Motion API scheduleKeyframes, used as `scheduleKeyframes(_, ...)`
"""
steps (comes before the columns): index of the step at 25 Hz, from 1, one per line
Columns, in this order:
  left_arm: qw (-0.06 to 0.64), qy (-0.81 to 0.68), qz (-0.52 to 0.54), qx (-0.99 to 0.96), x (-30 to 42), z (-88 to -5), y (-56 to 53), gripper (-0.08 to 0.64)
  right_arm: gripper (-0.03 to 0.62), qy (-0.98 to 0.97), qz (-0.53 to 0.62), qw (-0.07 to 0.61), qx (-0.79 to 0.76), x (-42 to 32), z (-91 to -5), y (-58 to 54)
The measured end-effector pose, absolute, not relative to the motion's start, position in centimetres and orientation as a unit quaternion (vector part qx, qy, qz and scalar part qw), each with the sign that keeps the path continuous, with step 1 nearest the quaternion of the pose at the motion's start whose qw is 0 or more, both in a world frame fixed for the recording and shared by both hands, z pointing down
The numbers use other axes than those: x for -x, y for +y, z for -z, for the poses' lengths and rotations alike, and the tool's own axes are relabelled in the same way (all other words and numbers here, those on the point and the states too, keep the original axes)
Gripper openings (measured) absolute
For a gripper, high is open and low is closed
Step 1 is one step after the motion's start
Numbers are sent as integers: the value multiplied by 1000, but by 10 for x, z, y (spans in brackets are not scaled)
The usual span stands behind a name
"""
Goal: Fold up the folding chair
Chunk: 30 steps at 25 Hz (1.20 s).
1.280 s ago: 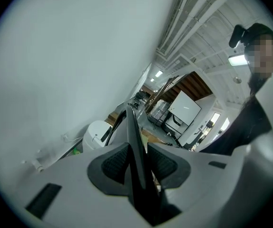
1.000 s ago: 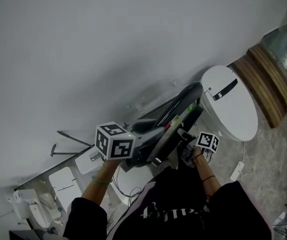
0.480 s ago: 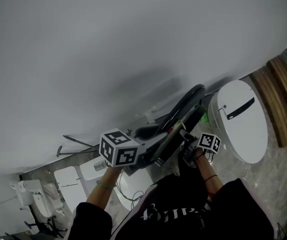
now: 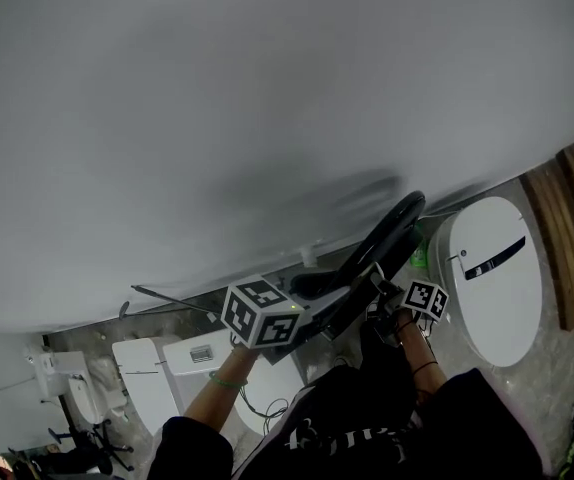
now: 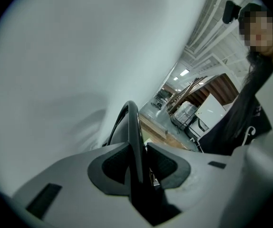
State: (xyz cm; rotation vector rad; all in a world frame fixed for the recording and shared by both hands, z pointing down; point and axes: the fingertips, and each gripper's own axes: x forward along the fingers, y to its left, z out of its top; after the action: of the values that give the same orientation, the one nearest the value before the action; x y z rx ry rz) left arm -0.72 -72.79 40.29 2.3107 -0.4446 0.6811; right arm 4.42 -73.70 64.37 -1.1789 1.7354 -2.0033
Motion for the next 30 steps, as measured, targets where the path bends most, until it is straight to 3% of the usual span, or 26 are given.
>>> scheduleKeyframes(7, 350, -162, -268, -883, 2, -415, -765, 117, 72, 589, 688, 127, 403, -50, -654, -767)
scheduleKeyframes(19, 301, -182, -318, -880, 32, -420, -828, 117, 72, 574, 697, 158, 400, -22, -657, -811)
scheduleKeyframes(26, 288, -190, -325, -880, 36, -423, -832, 117, 72, 588, 695, 143, 387, -21, -658, -812)
scheduleKeyframes(30, 281, -188, -324, -883, 37, -423, -835, 117, 75, 628, 679, 98, 367, -18, -657, -814)
